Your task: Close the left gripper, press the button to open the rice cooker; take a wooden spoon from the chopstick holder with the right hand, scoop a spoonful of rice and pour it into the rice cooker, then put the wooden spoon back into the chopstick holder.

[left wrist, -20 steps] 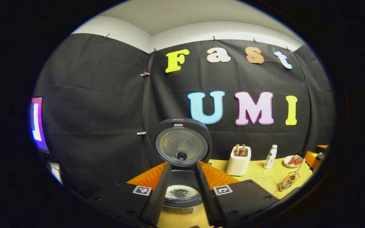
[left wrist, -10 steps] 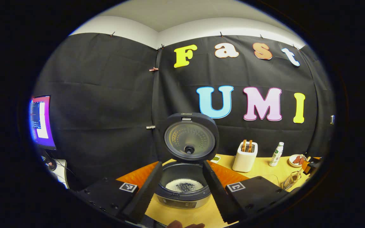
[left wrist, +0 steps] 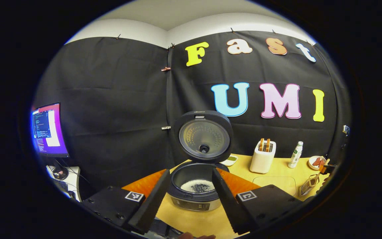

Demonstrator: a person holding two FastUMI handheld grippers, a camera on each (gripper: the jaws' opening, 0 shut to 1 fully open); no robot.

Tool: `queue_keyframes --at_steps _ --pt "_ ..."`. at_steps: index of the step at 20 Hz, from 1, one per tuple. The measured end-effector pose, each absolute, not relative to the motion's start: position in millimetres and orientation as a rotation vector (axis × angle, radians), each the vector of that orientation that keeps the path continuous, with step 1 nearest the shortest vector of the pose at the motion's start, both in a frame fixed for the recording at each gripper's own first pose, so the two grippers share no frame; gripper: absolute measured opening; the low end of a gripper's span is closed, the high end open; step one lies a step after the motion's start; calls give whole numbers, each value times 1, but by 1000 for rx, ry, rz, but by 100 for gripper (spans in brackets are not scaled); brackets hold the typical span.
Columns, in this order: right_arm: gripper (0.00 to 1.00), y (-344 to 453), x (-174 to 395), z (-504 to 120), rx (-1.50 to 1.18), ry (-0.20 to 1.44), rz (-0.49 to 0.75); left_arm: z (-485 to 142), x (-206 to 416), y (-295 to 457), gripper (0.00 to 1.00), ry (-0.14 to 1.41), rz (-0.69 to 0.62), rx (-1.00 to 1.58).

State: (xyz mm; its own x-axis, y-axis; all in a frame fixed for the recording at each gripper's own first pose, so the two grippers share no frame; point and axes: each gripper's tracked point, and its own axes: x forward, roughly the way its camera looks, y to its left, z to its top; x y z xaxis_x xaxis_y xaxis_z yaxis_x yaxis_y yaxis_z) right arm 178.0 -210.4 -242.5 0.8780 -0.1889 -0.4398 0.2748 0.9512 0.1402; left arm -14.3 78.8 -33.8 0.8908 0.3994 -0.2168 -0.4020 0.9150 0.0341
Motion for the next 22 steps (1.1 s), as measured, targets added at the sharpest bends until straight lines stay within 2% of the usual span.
queue_keyframes --at_steps 2,4,5,6,9,11,13,14,15,17,22 --pt "89 -208 183 -254 212 463 -235 -37 -20 76 87 237 417 -17" --pt "83 -203 187 -260 226 485 -218 -39 -25 72 87 246 418 -16" --pt "71 -206 190 -261 225 486 -224 -40 -27 71 87 248 419 -11" --pt "49 -203 191 -265 233 499 -217 -39 -28 71 87 251 420 -8" --pt "52 -206 189 -266 237 518 -227 -38 -34 71 86 258 421 5" --pt "22 -210 197 -277 268 514 -235 -36 -36 72 86 256 427 3" --pt "24 -206 187 -264 304 511 -229 -36 -39 72 85 255 424 1" --pt "19 -205 188 -266 316 499 -226 -36 -39 73 86 257 424 5" --pt "19 -201 187 -260 334 484 -210 -37 -41 73 85 259 420 8" --pt "11 -195 187 -258 299 484 -188 -38 -42 74 86 260 418 2" --pt "7 -190 175 -224 230 401 -184 -38 -44 79 85 256 411 -14"
